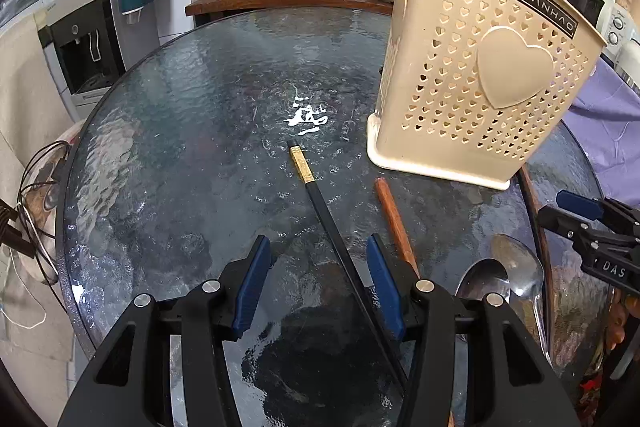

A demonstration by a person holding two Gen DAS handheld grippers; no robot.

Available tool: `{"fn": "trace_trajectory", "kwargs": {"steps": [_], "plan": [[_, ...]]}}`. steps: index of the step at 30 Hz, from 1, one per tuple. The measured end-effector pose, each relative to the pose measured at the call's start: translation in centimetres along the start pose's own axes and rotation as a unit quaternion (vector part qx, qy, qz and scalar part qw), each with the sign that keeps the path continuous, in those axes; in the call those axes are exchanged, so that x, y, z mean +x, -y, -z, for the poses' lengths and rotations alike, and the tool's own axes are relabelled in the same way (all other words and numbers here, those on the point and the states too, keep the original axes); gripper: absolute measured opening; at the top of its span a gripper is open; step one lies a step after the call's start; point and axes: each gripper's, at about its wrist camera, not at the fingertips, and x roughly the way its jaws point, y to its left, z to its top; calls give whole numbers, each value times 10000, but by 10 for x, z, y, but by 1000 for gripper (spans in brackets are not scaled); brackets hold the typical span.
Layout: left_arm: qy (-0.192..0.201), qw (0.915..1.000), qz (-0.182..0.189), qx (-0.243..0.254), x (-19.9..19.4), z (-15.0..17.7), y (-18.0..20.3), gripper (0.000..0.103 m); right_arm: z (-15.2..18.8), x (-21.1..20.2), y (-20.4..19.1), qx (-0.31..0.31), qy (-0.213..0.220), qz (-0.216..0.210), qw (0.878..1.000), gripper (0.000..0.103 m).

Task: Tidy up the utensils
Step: 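Grasp the black gold-tipped chopstick with the left tool while the right tool grasps a wooden chopstick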

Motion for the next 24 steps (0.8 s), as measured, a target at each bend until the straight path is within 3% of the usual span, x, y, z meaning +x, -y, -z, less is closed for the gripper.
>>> {"fn": "trace_trajectory", "kwargs": {"steps": [12,19,24], "plan": [[-10,10000,2,-10,3,-5,-4,49,-9,9,5,-68,-140,199,9997,56],[-92,9999,-39,23,17,-23,-2,47,-35,27,13,90,-141,293,9994,38],[-156,9996,-170,154,34,-43,-5,30,-50,37,19,221,-94,282,9993,17]]}}
